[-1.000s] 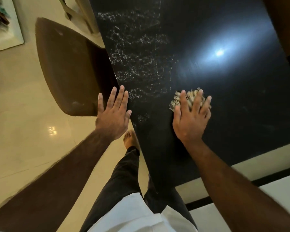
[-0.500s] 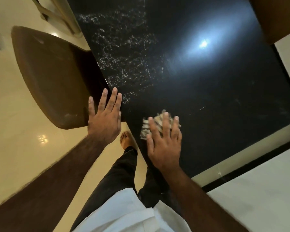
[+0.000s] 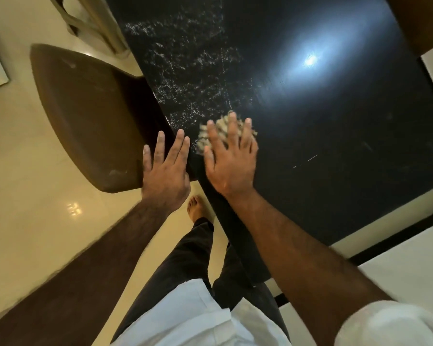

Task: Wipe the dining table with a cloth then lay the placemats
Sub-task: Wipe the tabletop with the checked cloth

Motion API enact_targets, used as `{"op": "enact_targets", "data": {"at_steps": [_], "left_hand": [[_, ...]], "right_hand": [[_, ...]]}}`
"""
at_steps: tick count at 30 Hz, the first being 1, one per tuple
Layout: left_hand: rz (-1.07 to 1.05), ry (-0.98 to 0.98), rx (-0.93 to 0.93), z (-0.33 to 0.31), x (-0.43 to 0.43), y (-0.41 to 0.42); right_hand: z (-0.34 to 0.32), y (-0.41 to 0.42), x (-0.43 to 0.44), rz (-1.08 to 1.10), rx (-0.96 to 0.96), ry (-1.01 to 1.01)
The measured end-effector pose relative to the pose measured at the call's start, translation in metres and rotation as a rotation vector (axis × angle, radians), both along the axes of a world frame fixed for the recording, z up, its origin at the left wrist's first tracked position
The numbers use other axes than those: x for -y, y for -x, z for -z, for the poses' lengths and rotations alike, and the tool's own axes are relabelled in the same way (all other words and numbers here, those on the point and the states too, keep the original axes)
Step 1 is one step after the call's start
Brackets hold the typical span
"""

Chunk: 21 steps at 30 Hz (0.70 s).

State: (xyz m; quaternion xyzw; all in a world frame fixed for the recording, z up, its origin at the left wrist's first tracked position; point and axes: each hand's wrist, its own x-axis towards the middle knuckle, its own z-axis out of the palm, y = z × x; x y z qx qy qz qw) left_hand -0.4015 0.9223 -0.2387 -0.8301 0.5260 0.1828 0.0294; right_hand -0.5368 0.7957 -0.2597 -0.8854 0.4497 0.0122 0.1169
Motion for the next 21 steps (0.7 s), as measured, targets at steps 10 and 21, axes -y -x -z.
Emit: {"op": "enact_targets", "data": {"at_steps": [10,21], "left_hand": [[-0.018,-0.020,-0.046,-0.003,-0.001,-0.004],[-0.169,0.106,-0.231,-0.005,0.004,0.002]], "right_hand": [[-0.003,0.082,-0.005,0.093,-0.082,0.005],[0.001,-0.057,0.044,-0.085,0.000,0.060]]}}
